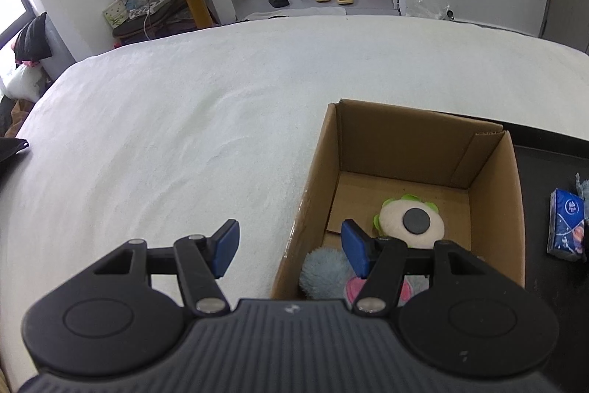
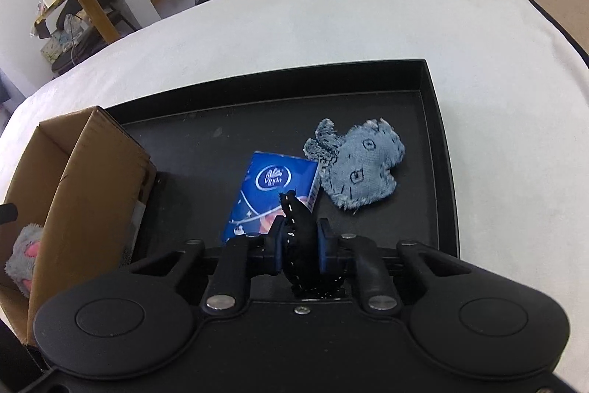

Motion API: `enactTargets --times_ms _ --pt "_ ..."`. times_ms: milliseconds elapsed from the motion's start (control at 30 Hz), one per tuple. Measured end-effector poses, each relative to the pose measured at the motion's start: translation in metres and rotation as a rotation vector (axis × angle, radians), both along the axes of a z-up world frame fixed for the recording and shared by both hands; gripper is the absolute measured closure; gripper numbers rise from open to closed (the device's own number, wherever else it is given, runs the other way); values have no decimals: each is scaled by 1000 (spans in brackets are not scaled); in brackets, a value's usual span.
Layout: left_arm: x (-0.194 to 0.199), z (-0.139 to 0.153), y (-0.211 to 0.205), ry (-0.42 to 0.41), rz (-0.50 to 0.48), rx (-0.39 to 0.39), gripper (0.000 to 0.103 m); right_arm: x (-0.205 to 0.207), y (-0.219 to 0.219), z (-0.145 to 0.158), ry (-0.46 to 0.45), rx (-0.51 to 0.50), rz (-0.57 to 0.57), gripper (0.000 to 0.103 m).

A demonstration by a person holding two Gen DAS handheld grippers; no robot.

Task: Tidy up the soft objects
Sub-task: 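Lift the black fuzzy item with the right gripper and carry it over the box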

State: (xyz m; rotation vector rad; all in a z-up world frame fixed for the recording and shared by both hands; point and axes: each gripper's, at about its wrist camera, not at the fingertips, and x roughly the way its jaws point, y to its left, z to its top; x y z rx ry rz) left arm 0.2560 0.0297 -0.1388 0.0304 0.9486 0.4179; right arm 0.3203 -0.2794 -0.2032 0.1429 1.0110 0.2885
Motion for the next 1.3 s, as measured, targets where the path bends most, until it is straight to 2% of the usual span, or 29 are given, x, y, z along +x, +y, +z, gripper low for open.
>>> enactTargets --times_ms 333,467,700,833,1033,1300 --pt "-14 4 6 -15 -17 -15 43 -12 -3 29 -75 50 -42 87" --pt "-20 1 11 -16 -17 -24 43 -19 7 43 -126 8 -19 87" --pt "-31 3 19 -28 -26 -44 43 -25 28 62 -179 12 23 87" --pt "-34 2 26 -34 -18 -61 43 -30 40 70 -209 2 7 87" --pt "-41 0 28 -72 -49 -83 43 -40 54 75 -237 11 -11 87" --pt "-49 -4 29 -118 -66 -82 44 -53 72 91 -319 46 -11 87"
